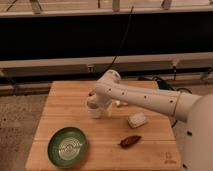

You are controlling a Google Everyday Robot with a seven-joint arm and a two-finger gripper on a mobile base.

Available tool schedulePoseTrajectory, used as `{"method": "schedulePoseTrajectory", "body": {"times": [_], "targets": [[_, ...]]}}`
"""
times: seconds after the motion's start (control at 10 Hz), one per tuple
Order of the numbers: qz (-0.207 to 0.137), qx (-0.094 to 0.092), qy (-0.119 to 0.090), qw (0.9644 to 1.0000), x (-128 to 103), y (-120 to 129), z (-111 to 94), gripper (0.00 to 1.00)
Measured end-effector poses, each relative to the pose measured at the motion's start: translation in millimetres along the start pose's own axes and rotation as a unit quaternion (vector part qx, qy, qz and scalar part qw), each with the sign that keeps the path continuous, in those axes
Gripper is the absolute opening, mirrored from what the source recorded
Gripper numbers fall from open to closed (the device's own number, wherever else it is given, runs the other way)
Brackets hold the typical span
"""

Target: Place the ceramic cup in the ceramic bowl

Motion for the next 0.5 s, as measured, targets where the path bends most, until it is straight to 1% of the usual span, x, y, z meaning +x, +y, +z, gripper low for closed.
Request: {"method": "schedulePoseTrajectory", "body": {"times": [0.5], "targets": [[-0.004, 0.000, -0.009, 0.9999, 2.2, -2.1, 6.0, 0.80]]}}
